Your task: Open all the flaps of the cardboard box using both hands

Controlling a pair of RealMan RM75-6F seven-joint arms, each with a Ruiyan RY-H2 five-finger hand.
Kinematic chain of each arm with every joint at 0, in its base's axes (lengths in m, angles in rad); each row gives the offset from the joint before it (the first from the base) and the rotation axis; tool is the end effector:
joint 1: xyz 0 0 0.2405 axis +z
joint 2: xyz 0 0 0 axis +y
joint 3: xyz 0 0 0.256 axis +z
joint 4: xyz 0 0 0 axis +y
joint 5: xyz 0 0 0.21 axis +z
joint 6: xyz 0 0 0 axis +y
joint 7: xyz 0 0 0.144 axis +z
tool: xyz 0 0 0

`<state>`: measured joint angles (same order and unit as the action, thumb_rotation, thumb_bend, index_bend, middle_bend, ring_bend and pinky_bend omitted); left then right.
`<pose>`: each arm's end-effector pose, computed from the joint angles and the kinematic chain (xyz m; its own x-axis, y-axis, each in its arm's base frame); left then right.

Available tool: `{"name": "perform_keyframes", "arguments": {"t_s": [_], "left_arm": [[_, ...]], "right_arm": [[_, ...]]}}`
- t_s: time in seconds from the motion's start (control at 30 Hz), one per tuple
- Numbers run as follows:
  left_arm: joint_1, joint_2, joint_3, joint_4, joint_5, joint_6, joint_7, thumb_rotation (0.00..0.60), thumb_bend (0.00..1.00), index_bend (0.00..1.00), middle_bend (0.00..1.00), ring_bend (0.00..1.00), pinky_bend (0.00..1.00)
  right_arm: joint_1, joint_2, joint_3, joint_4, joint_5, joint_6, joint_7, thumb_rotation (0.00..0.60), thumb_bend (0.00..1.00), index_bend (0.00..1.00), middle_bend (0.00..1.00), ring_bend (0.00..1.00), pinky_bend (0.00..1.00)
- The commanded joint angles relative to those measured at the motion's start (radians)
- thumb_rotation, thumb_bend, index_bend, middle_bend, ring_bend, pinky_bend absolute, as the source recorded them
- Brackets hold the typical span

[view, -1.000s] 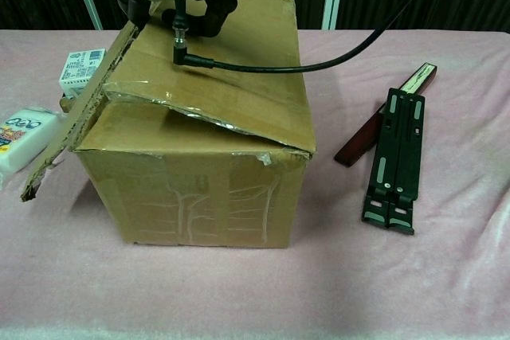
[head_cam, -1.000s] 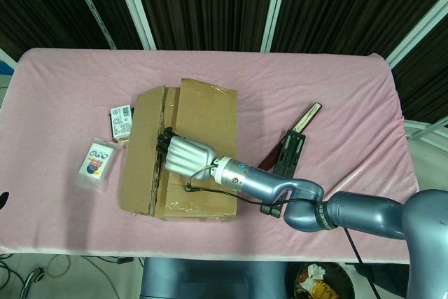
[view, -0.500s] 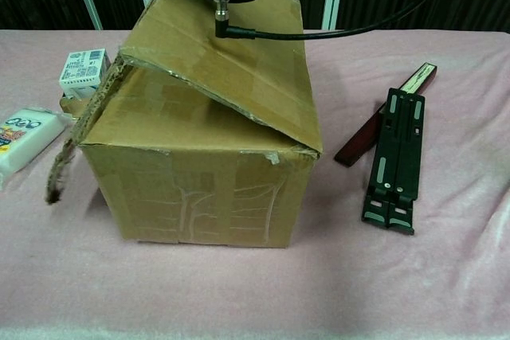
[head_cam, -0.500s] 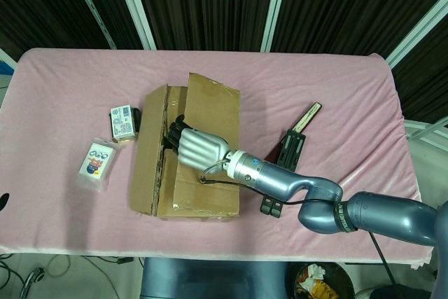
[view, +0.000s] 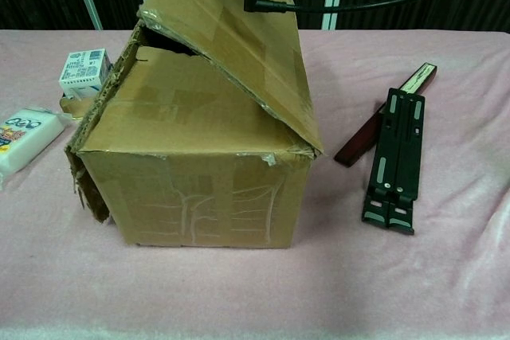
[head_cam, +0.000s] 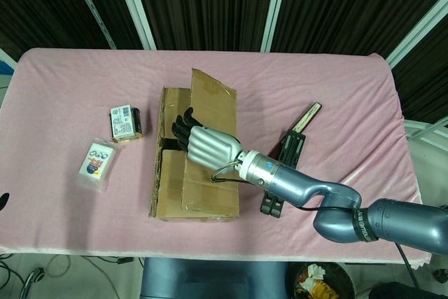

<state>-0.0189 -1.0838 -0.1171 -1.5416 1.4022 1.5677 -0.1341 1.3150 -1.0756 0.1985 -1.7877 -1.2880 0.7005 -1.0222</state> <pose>-0.3395 0.1719 0.2051 0.3672 -0.1424 0.9192 0.9271 0.1358 -0.3493 0.0626 -0.3541 0.0825 0.7065 0.6700 0.2281 0.2643 -0.5487 0.7931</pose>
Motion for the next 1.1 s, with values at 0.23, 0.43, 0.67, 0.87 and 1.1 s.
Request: {"name": "perform_keyframes", "arguments": {"t_s": [0.23, 0.43, 0.67, 0.87, 1.1], "left_arm": [[0.002, 0.005, 0.001, -0.004, 0.002, -0.003, -0.007, 0.600, 0.20, 0.00, 0.00, 0.00, 0.02], [0.001, 0.010, 0.004, -0.008, 0.005, -0.010, -0.010, 0.600, 0.20, 0.00, 0.00, 0.00, 0.02], [0.002, 0.014, 0.005, -0.012, 0.006, -0.012, -0.018, 0.600, 0.20, 0.00, 0.00, 0.00, 0.02], [0.002, 0.016, 0.006, -0.013, 0.007, -0.014, -0.023, 0.600, 0.20, 0.00, 0.00, 0.00, 0.02], [0.001, 0.017, 0.008, -0.016, 0.010, -0.017, -0.023, 0.600, 0.20, 0.00, 0.00, 0.00, 0.02]], "right_arm": [[0.021, 0.063, -0.015, -0.045, 0.033, -0.021, -0.067, 0.600, 0.41, 0.22, 0.12, 0.14, 0.25], [0.042, 0.115, -0.020, -0.063, 0.059, -0.052, -0.088, 0.600, 0.41, 0.22, 0.11, 0.14, 0.25], [0.060, 0.164, -0.042, -0.092, 0.108, -0.077, -0.130, 0.600, 0.38, 0.22, 0.11, 0.13, 0.25], [0.083, 0.208, -0.056, -0.111, 0.130, -0.112, -0.139, 0.600, 0.26, 0.22, 0.11, 0.11, 0.24], [0.130, 0.259, -0.059, -0.128, 0.158, -0.184, -0.101, 0.600, 0.23, 0.22, 0.10, 0.11, 0.24]]}}
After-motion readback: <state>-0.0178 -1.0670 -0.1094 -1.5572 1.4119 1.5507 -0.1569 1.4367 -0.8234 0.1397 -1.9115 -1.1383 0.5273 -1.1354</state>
